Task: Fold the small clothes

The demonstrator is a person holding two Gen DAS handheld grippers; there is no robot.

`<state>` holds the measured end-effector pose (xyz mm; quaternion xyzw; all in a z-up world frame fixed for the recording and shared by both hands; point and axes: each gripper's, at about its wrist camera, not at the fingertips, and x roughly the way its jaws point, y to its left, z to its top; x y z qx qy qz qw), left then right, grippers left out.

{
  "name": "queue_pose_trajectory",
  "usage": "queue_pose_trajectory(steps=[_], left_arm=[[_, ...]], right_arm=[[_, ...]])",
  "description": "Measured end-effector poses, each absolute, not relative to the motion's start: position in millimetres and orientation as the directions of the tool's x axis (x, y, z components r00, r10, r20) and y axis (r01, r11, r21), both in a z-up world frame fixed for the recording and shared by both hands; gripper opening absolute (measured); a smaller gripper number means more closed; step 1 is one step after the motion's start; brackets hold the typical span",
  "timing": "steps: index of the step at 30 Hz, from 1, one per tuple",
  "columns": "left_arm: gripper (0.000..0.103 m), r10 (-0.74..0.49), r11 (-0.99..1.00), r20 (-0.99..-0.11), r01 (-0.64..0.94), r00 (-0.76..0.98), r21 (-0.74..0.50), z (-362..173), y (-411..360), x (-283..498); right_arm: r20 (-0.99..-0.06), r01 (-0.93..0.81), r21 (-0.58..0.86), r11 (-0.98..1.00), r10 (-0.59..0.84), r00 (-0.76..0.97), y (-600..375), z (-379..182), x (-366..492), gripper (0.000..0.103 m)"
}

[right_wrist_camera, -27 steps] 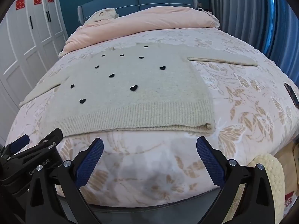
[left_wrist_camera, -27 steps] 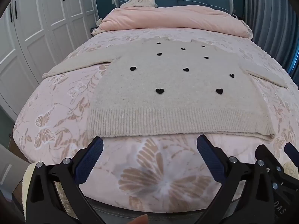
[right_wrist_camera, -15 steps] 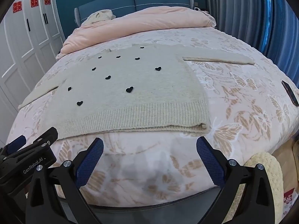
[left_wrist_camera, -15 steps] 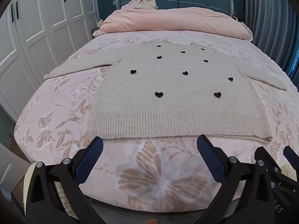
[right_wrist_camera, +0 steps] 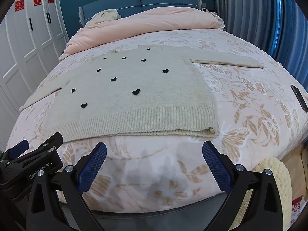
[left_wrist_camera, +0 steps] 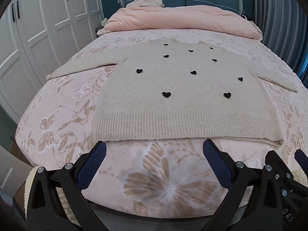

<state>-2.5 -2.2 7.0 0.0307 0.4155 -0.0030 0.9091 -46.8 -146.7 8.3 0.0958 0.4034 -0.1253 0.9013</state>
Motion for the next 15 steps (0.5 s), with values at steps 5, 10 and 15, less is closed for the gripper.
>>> queue_pose_trajectory(steps=[5,10,15], left_arm=[[0.098,0.017,0.998,-0.756,0.033,0.654,0.051,6.1,-1.7,-2.5],[0.098,0.020,0.998,-0.759,0.034,0.651,0.055,3.7,-2.2,-2.1],[0.098,0.019,0.998,-0.759,0.035,0.651,0.054,4.1,-2.3,-1.8]], right_arm=[[-0.751,0.303,0.068,0.951,-0.151,0.643,-145.1,9.0,-47.1,0.098],[-0.752,0.302,0.070,0.951,-0.149,0.642,-145.0,8.9,-46.7,0.098],[-0.751,0.302,0.068,0.951,-0.151,0.643,-144.6,8.9,-46.8,0.098]])
